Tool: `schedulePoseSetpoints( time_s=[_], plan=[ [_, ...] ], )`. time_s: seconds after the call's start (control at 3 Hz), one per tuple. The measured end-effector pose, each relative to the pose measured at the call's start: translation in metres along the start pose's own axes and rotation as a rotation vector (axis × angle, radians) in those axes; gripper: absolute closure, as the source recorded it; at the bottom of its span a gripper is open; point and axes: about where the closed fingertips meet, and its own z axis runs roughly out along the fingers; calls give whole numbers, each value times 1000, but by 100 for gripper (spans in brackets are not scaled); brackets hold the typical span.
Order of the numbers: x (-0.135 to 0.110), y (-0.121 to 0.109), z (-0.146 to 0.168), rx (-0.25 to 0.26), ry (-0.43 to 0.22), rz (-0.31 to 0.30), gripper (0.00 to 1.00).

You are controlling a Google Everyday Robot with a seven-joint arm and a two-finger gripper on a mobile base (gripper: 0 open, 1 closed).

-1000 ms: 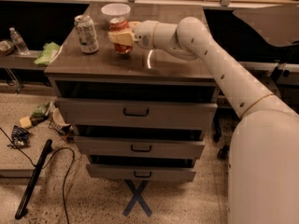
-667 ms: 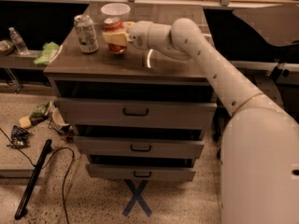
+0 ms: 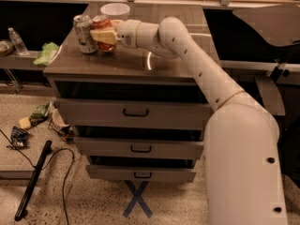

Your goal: Move coke can near 7up can

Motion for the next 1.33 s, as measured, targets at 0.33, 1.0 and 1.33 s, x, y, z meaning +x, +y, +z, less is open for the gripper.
schedulePoseSetpoints(
  time_s=[0.33, 1.0, 1.33],
  plan=[
    [0, 2, 8, -9, -2, -4, 2],
    [-23, -36, -78, 202, 106, -74, 0],
    [-52, -51, -163, 395, 218, -148, 0]
  ],
)
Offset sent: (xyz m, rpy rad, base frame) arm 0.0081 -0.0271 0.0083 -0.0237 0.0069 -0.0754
